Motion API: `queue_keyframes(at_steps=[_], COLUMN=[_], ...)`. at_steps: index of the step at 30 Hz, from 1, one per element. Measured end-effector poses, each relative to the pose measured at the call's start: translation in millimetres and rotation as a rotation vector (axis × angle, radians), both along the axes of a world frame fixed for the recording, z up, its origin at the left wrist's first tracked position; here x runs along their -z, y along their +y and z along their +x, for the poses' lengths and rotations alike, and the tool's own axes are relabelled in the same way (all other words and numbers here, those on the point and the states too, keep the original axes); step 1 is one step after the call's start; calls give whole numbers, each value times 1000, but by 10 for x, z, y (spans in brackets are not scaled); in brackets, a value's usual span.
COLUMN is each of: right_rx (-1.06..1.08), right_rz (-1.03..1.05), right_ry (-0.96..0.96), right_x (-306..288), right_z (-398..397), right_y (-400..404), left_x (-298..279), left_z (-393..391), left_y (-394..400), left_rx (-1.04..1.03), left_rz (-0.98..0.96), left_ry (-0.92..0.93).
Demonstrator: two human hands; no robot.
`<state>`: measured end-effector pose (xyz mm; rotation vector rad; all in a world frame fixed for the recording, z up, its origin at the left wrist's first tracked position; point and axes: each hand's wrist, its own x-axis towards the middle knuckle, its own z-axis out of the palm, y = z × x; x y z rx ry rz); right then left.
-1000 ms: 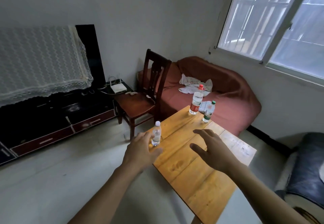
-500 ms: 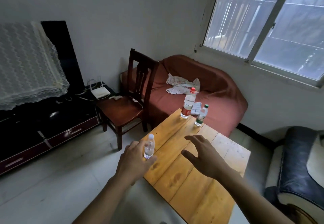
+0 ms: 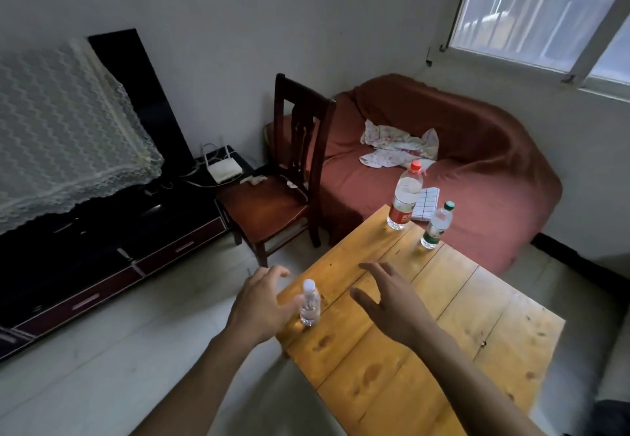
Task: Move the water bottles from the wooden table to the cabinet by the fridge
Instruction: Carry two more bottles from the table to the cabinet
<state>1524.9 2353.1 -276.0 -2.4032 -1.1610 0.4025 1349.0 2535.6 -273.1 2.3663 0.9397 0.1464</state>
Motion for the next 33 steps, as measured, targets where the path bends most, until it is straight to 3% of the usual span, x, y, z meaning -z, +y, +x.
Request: queue_keyframes(at_steps=[18, 33], right_rx=[194, 374], right_rz=[-265, -296], right_ry=[108, 289], right_x=[575, 1128], right_z=[164, 206], right_y=[621, 739], left_x=[1254, 2158], left_z=[680, 1022], left_y=[903, 997], left_rx=[180, 245], left_rz=[-320, -359], left_ry=[176, 156])
